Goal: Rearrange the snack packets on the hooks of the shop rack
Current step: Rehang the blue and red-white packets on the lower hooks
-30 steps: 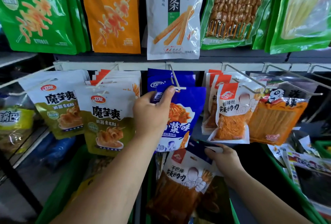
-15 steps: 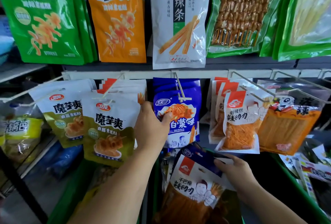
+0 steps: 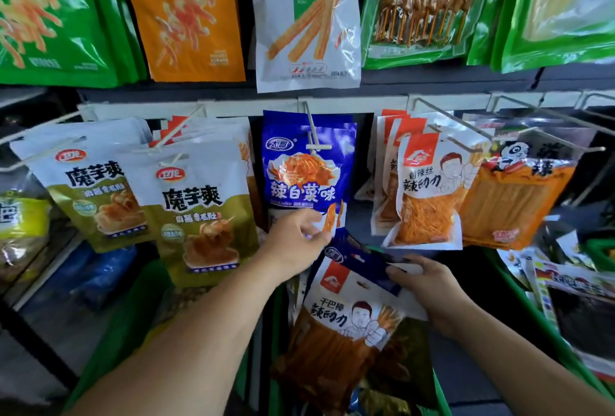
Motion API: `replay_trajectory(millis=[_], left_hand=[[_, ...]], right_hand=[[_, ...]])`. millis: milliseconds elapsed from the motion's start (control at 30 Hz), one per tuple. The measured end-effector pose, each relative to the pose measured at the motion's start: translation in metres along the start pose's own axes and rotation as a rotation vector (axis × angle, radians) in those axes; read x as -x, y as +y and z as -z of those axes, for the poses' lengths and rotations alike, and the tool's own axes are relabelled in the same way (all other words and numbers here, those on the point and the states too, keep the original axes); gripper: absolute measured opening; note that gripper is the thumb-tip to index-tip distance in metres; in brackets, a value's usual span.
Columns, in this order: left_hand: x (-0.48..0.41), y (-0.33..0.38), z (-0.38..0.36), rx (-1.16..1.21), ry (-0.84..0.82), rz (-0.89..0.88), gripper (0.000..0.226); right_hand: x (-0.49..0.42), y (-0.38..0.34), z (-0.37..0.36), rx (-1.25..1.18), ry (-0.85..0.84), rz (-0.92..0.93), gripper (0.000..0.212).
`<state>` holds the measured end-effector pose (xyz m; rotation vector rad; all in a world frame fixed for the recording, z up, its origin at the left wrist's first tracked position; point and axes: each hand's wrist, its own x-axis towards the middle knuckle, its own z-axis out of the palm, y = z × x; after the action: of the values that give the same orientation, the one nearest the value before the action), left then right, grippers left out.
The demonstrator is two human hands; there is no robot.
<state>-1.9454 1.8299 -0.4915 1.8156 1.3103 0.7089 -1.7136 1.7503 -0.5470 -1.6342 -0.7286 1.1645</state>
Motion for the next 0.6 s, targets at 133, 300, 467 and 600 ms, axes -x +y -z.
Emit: replay_trajectory(millis=[133,300,467,600], left_hand=[[0.001,-0.024,-0.025,-0.228,-0.251,0.113,0.047],[0.000,-0.029,-0.046,-0.201,-0.190,0.044,0.009],[-0.004,-0.033,-0.057,-0.130,-0.071,0.052,0.033],[-0.007,-0.029,-0.053,-0.167,0.076,0.089,0.040]], right_hand=[[0.005,0.003,0.005,-0.013,-0.050,0.009,0.032],[0.009,0.010,-0.001,0.033,-0.077,0.050,0.023],[0.017,0.011,-0.006,0.123,-0.137,0.107,0.039],[0.011,0.012,-0.001,0.138,-0.055,0.105,0.032]])
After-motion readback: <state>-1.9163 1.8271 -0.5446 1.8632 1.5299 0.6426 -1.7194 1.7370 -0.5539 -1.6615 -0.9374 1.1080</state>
